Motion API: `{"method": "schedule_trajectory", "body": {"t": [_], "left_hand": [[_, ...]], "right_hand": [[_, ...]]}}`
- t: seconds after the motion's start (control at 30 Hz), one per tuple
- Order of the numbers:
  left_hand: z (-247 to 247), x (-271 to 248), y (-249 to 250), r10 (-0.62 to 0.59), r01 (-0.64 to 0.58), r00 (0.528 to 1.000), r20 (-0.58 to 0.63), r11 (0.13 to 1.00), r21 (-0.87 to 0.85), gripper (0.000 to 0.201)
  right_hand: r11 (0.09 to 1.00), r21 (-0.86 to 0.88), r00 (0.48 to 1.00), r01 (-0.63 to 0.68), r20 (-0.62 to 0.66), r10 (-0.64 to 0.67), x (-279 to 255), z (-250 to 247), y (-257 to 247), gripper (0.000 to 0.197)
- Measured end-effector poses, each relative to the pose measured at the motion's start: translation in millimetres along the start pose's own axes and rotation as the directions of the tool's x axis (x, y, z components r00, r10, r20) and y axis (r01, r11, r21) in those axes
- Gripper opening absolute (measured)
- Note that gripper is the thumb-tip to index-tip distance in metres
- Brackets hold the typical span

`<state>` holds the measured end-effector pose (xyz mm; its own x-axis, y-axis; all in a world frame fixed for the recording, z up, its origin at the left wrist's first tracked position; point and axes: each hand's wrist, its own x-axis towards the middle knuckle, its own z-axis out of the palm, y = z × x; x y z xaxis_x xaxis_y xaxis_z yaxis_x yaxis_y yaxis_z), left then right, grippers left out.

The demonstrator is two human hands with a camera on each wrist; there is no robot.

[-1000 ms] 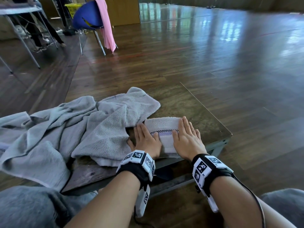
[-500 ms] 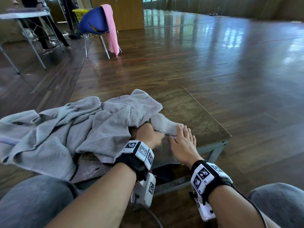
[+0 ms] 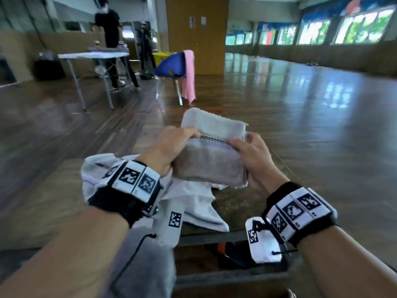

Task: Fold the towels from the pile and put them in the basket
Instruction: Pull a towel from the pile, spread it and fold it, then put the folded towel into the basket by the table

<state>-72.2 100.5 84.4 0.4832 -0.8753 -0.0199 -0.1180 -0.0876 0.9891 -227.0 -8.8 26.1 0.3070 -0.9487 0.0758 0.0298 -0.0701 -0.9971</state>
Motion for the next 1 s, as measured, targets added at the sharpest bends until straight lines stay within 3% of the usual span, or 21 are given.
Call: {"method": "schedule_trajectory", "body": {"t": [0.17,0.27,0.4,0.53,0.6,0.67,0.7,0.77,0.9,1.0], "left_hand": [[-126,-49,-12,0.043,-0.086,0.965,-0.260,0.984,-0.154,0.013],[-199,-85,-41,0.054,-0.111,0.916,-0.398,0.986,-0.122,0.015],[-278,-134,-103,-0.045,-0.037,0.836,-0.547,0.990,-0.138,0.021],[-335,-183,-191,-0.198,0.089,0.743,-0.640,0.976,-0.199,0.015],[-351,-205,-241,-0.306,0.233,0.675,-0.671,0.952,-0.200,0.023],[-355,-228,-291,-0.422,0.407,0.576,-0.701,0.891,-0.202,0.033],[-353,-238,-315,-0.460,0.455,0.553,-0.695,0.865,-0.211,0.036],[-343,-255,-363,-0.511,0.527,0.541,-0.668,0.825,-0.204,0.038],[-310,-277,-436,-0.631,0.679,0.503,-0.591,0.711,-0.182,0.023],[-287,-280,-476,-0.712,0.727,0.444,-0.544,0.641,-0.246,0.024]], "right_hand": [[0.968,-0.055,0.944,0.243,0.243,-0.223,-26,122,-63,0.066],[0.948,-0.087,0.885,0.306,0.394,-0.250,-54,203,-70,0.064],[0.942,-0.193,0.785,0.275,0.610,-0.105,-100,303,-41,0.062],[0.909,-0.320,0.680,0.268,0.731,0.057,-155,388,27,0.072],[0.901,-0.374,0.606,0.220,0.776,0.175,-183,416,74,0.071],[0.891,-0.429,0.531,0.148,0.795,0.294,-205,431,126,0.057],[0.875,-0.465,0.500,0.136,0.795,0.345,-215,435,152,0.053],[0.834,-0.540,0.455,0.113,0.774,0.439,-232,434,202,0.062],[0.726,-0.683,0.417,0.085,0.686,0.596,-254,412,282,0.056],[0.641,-0.765,0.405,0.059,0.605,0.685,-261,397,322,0.057]]}}
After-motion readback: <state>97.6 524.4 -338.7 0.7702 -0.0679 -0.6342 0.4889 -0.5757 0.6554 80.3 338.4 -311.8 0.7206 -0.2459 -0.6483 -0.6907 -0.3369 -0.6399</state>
